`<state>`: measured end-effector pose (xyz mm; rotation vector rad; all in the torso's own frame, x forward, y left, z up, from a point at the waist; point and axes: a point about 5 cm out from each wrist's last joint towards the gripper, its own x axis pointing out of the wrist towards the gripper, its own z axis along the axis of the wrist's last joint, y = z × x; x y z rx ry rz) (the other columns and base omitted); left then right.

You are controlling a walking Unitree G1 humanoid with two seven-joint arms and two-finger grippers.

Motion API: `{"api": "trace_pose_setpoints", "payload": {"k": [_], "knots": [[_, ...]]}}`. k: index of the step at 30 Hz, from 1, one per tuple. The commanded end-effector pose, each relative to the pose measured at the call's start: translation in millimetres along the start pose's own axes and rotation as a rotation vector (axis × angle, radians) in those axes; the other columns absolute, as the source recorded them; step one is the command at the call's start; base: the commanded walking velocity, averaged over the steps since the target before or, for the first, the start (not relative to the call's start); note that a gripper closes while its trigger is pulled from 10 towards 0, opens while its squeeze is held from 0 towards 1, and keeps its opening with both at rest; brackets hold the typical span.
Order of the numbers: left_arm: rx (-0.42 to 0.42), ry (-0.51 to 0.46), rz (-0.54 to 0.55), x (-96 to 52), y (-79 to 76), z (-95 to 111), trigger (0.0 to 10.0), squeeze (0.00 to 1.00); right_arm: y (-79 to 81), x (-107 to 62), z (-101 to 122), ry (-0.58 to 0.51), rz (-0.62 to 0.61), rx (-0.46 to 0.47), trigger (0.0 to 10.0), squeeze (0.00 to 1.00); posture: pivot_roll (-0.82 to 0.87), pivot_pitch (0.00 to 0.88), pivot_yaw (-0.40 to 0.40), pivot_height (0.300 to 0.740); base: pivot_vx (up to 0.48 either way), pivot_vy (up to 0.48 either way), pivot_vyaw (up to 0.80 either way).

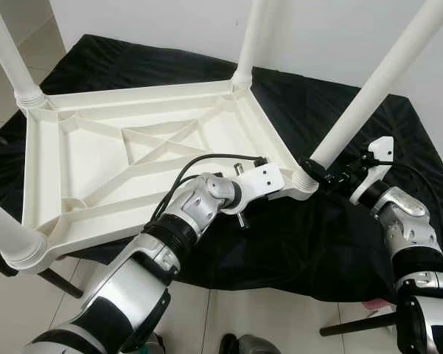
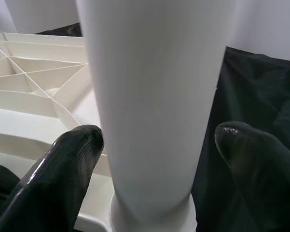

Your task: Building children table

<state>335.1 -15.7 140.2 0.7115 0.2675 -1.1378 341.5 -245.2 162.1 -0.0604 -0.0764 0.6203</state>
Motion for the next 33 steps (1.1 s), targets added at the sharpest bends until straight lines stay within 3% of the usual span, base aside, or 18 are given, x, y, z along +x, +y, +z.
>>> {"api": "trace_pose_setpoints", "payload": {"k": [1,3,4,12,13,14,22,28,33], "knots": [[-0.011,0.067,-0.028,3.4,-8.4,-15,10.0,0.0,-4.1,-3.1,0,0.014,-0.006,-0.016,9.0,0.0,0.03,0.07,-0.056,0.74,0.0,0.0,0.0],[-0.009,0.066,-0.029,3.5,-8.7,-14,10.0,0.0,-4.1,-2.5,-2,0.019,-0.007,-0.013,0.9,0.0,0.03,0.071,-0.057,0.74,0.0,0.0,0.0],[-0.009,0.066,-0.03,3.6,-8.9,-14,10.0,0.0,-4.2,-2.3,-3,0.02,-0.009,-0.008,0.0,0.0,0.03,0.069,-0.056,0.74,0.0,0.0,0.0],[-0.007,0.066,-0.032,4.1,-9.3,-14,10.0,0.0,-3.7,-1.5,-6,0.023,-0.009,0.006,0.0,0.0,0.03,0.063,-0.057,0.74,0.0,0.0,0.0],[-0.007,0.066,-0.031,4.2,-9.3,-14,10.0,0.0,-3.5,-1.3,-7,0.027,-0.009,0.007,4.2,0.0,0.03,0.06,-0.058,0.74,0.0,0.0,0.0],[-0.006,0.066,-0.031,4.3,-9.3,-14,10.0,0.0,-3.8,-1.2,-8,0.03,-0.014,0.008,10.0,0.0,0.03,0.058,-0.06,0.74,0.0,0.0,0.0],[-0.008,0.064,-0.028,4.4,-9.5,-14,10.0,0.0,0.9,0.3,-12,0.011,-0.03,0.03,10.0,0.0,0.03,0.056,-0.066,0.74,0.0,0.0,0.0],[-0.013,0.059,-0.03,4.8,-10.7,-13,10.0,0.0,11.4,6.2,-12,-0.082,-0.152,0.077,10.0,0.0,0.03,0.061,-0.07,0.74,0.0,0.0,0.0],[-0.015,0.06,-0.031,4.8,-10.9,-14,10.0,0.0,20.3,10.8,-9,-0.12,-0.17,0.083,10.0,0.0,0.02,0.066,-0.069,0.74,0.0,0.0,0.0]]}}
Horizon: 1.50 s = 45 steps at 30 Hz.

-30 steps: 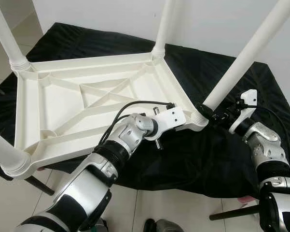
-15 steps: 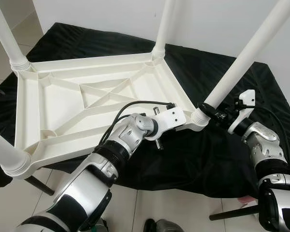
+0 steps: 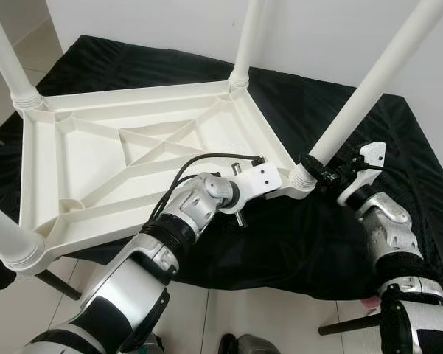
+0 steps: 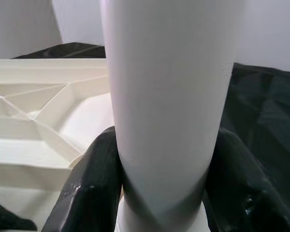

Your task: Building children table

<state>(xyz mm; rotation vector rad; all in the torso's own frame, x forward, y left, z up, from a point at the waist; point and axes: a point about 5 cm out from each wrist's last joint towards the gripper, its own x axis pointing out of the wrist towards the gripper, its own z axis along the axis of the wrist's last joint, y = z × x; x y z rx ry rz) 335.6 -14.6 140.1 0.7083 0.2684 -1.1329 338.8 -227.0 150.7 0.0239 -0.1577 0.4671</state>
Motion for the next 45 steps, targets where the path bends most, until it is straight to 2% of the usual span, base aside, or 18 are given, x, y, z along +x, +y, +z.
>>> {"api": "trace_pose_setpoints", "payload": {"k": [1,9,18,19,21,22,24,25,28,34,45], "knots": [[-0.011,0.06,-0.035,5.3,-11.5,-13,10.0,0.0,7.4,4.2,1,-0.034,-0.028,0.032,10.0,0.0,0.02,0.067,-0.068,0.74,0.0,0.0,0.0],[-0.013,0.059,-0.033,4.9,-10.4,-12,10.0,0.0,33.0,14.7,3,-0.073,-0.104,0.037,10.0,0.0,0.03,0.069,-0.07,0.74,0.0,0.0,0.0],[-0.013,0.059,-0.033,4.9,-10.3,-12,10.0,0.0,35.8,15.6,4,-0.075,-0.115,0.039,10.0,0.0,0.03,0.069,-0.07,0.74,0.0,0.0,0.0],[-0.014,0.059,-0.032,4.8,-10.1,-12,10.0,0.0,39.5,16.5,4,-0.076,-0.132,0.044,10.0,0.0,0.03,0.07,-0.071,0.74,0.0,0.0,0.0],[-0.016,0.06,-0.031,3.9,-9.4,-13,10.0,0.0,61.8,24.4,4,-0.086,-0.24,0.066,10.0,0.0,0.03,0.072,-0.071,0.74,0.0,0.0,0.0],[-0.016,0.06,-0.031,3.9,-9.4,-13,10.0,0.0,61.8,24.4,4,-0.086,-0.24,0.066,10.0,0.0,0.03,0.072,-0.071,0.74,0.0,0.0,0.0],[-0.017,0.06,-0.03,3.4,-8.9,-14,10.0,0.0,73.8,28.7,5,-0.086,-0.32,0.078,10.0,0.0,0.03,0.072,-0.07,0.74,0.0,0.0,0.0],[-0.017,0.06,-0.03,3.4,-8.9,-14,10.0,0.0,73.8,28.7,5,-0.086,-0.32,0.078,10.0,0.0,0.03,0.072,-0.07,0.74,0.0,0.0,0.0],[-0.015,0.061,-0.031,3.2,-8.5,-14,10.0,0.0,82.3,32.7,2,-0.053,-0.453,0.075,10.0,0.0,0.03,0.072,-0.066,0.74,0.0,0.0,0.0],[-0.015,0.059,-0.034,3.3,-8.9,-13,10.0,0.0,89.6,36.5,0,-0.026,-0.555,0.066,10.0,0.0,0.03,0.072,-0.067,0.74,0.0,0.0,0.0],[-0.016,0.054,-0.038,3.6,-10.4,-13,10.0,0.0,98.2,42.0,3,0.009,-0.655,0.061,10.0,0.0,0.04,0.067,-0.07,0.74,0.0,0.0,0.0]]}}
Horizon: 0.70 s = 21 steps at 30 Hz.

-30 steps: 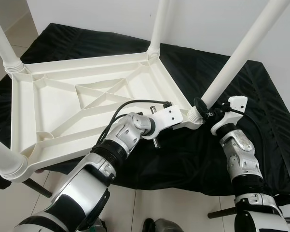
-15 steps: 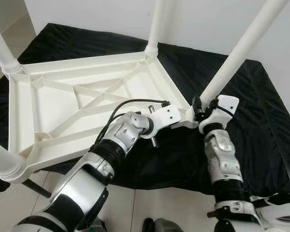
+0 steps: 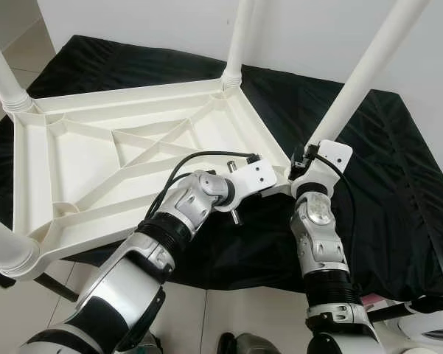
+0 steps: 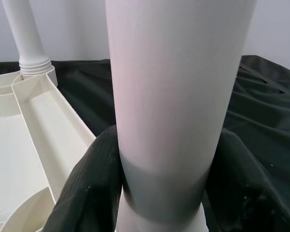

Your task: Building children table

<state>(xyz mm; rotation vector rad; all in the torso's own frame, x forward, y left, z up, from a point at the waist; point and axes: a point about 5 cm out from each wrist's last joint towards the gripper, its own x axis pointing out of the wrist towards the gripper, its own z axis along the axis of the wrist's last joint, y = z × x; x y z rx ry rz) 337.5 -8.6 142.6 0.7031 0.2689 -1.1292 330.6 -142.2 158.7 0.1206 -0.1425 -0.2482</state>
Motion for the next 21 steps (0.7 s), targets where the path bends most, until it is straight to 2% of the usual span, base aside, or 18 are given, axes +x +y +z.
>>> {"api": "trace_pose_setpoints", "payload": {"k": [1,6,7,8,14,15,16,17,18,21], "knots": [[-0.01,0.056,-0.041,8.4,-14.6,-11,10.0,0.0,19.7,-4.8,-2,0.031,0.058,0.006,10.0,0.0,0.04,0.067,-0.07,0.74,0.0,0.0,0.0],[-0.007,0.057,-0.044,8.3,-15.1,-11,10.0,0.0,11.8,-1.5,-1,0.028,0.033,0.018,10.0,0.0,0.03,0.064,-0.067,0.74,0.0,0.0,0.0],[-0.006,0.057,-0.046,8.4,-15.3,-11,10.0,0.0,10.4,-0.8,-1,0.029,0.032,0.023,10.0,0.77,0.03,0.062,-0.066,0.74,0.0,0.0,0.0],[-0.004,0.056,-0.048,8.6,-15.9,-11,10.0,0.0,9.2,-0.4,-1,0.03,0.037,0.03,10.0,1.0,0.03,0.058,-0.065,0.74,0.0,0.0,0.0],[0.0,0.053,-0.053,9.6,-17.2,-10,10.0,0.0,4.0,0.9,0,0.019,0.016,0.005,10.0,1.0,0.03,0.051,-0.064,0.74,0.0,0.0,0.0],[0.0,0.053,-0.055,9.8,-17.7,-10,10.0,0.0,1.8,1.9,1,0.016,0.026,0.002,10.0,0.95,0.03,0.049,-0.064,0.74,0.0,0.0,0.0],[0.0,0.053,-0.055,9.8,-17.7,-10,10.0,0.0,1.8,1.9,1,0.016,0.026,0.002,10.0,0.95,0.03,0.049,-0.064,0.74,0.0,0.0,0.0],[0.001,0.052,-0.055,9.9,-18.0,-10,10.0,0.0,0.2,3.0,1,0.015,0.039,0.002,10.0,0.04,0.03,0.047,-0.064,0.74,0.0,0.0,0.0],[0.001,0.052,-0.056,10.0,-18.4,-10,10.0,0.0,-1.4,3.9,2,0.012,0.051,-0.001,10.0,0.0,0.03,0.045,-0.065,0.74,0.0,0.0,0.0],[0.001,0.052,-0.057,10.1,-19.3,-10,10.0,0.0,-6.4,6.2,2,0.016,0.077,-0.003,10.0,0.0,0.03,0.043,-0.066,0.74,0.0,0.0,0.0]]}}
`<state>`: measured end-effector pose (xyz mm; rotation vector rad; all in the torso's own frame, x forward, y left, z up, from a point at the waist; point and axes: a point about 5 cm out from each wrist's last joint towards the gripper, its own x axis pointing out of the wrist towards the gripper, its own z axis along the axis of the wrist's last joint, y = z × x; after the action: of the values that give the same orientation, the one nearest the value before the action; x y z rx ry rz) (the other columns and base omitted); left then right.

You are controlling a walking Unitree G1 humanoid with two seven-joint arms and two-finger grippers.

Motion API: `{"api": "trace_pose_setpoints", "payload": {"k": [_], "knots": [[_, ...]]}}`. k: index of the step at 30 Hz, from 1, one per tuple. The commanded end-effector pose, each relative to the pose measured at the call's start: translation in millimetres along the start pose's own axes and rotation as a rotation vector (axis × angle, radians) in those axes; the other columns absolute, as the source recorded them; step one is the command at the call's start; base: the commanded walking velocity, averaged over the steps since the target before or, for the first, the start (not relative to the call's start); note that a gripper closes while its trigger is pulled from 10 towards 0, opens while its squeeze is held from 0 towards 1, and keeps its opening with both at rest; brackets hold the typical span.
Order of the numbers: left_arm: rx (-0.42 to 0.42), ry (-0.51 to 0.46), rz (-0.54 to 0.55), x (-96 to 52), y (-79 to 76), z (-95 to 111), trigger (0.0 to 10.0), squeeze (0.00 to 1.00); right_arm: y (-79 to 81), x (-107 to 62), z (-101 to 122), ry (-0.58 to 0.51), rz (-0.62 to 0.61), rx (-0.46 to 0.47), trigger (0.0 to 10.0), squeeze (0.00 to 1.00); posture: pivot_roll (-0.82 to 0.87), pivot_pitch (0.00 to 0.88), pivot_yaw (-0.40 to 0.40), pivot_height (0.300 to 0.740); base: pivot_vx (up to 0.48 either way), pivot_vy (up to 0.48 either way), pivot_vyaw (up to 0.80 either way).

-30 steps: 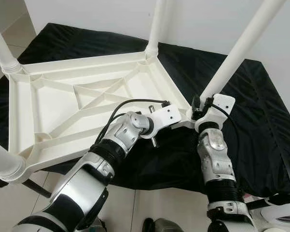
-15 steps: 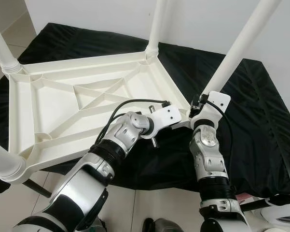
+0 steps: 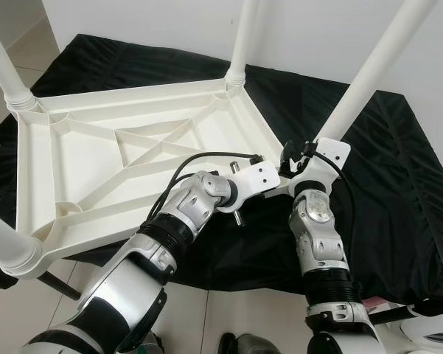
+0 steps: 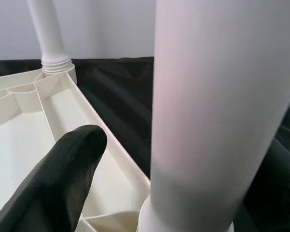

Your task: Building children table

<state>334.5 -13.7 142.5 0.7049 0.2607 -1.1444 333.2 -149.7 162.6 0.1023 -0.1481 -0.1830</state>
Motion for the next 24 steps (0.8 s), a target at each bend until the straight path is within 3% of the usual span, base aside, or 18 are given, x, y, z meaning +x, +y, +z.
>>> {"api": "trace_pose_setpoints", "payload": {"k": [1,8,11,13,15,17,24], "knots": [[-0.008,0.061,-0.047,7.7,-15.5,-13,10.0,0.0,-1.0,1.5,-2,0.021,0.015,0.011,10.0,0.0,0.03,0.043,-0.066,0.74,0.0,0.0,0.0],[-0.008,0.061,-0.049,8.0,-16.6,-13,10.0,0.0,-13.0,6.1,-2,0.004,0.092,-0.028,10.0,0.0,0.03,0.035,-0.069,0.74,0.0,0.0,0.0],[-0.007,0.06,-0.049,8.1,-16.9,-13,10.0,0.0,-19.1,6.8,-1,0.0,0.211,-0.049,10.0,0.0,0.03,0.032,-0.069,0.74,0.0,0.0,0.0],[-0.007,0.06,-0.049,8.1,-16.9,-13,10.0,0.0,-19.1,6.8,-1,0.0,0.211,-0.049,10.0,0.0,0.03,0.032,-0.069,0.74,0.0,0.0,0.0],[-0.007,0.059,-0.049,8.0,-17.0,-13,10.0,0.0,-25.8,6.6,-3,0.024,0.347,-0.05,10.0,0.0,0.03,0.033,-0.069,0.74,0.0,0.0,0.0],[-0.007,0.059,-0.049,8.0,-17.0,-13,10.0,0.0,-25.8,6.6,-3,0.024,0.347,-0.05,10.0,0.0,0.03,0.033,-0.069,0.74,0.0,0.0,0.0],[-0.006,0.058,-0.052,7.9,-17.1,-13,10.0,0.0,-44.4,10.6,-2,0.041,0.538,-0.084,10.0,0.0,0.03,0.03,-0.064,0.74,0.0,0.0,0.0]]}}
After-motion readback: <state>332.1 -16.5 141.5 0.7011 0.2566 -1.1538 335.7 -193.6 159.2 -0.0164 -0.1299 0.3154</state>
